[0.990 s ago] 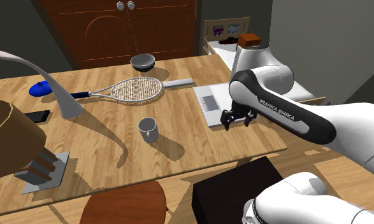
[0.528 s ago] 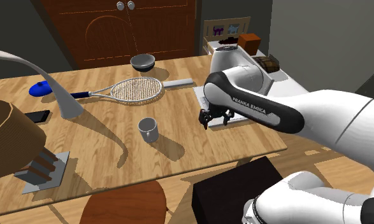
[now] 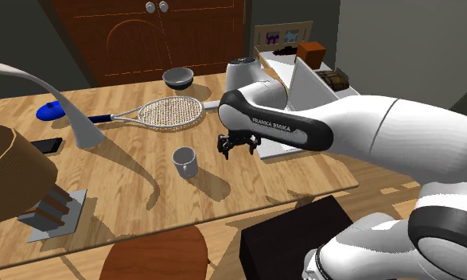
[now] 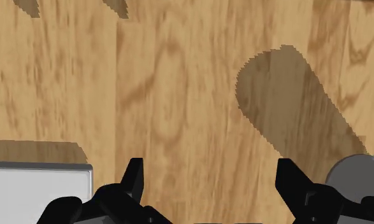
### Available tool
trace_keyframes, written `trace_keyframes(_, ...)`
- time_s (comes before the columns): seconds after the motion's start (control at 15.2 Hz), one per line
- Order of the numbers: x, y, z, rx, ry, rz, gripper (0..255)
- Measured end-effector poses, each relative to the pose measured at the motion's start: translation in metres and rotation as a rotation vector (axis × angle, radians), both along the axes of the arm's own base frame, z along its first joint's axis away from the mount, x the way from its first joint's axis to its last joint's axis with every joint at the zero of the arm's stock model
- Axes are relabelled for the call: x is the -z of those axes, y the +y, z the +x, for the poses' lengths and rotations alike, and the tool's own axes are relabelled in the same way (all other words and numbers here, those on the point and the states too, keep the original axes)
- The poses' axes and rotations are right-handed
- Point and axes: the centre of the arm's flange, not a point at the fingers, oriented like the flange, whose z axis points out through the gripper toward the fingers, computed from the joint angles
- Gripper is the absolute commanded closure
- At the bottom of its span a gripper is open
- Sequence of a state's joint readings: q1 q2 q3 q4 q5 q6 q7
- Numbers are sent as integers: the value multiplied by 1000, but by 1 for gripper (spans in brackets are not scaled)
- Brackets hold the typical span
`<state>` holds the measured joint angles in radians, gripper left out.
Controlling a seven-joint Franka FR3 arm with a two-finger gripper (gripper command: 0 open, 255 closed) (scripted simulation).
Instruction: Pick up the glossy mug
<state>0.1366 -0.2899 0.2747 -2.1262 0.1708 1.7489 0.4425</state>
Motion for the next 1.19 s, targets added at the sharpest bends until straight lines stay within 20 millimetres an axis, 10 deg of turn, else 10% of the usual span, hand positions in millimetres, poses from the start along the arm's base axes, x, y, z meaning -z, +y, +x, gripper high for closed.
trace_keyframes(0.79, 6, 137, 67, -19, -24, 20, 0)
trace_keyframes(1.19, 29, 149, 73, -19, -26, 22, 0)
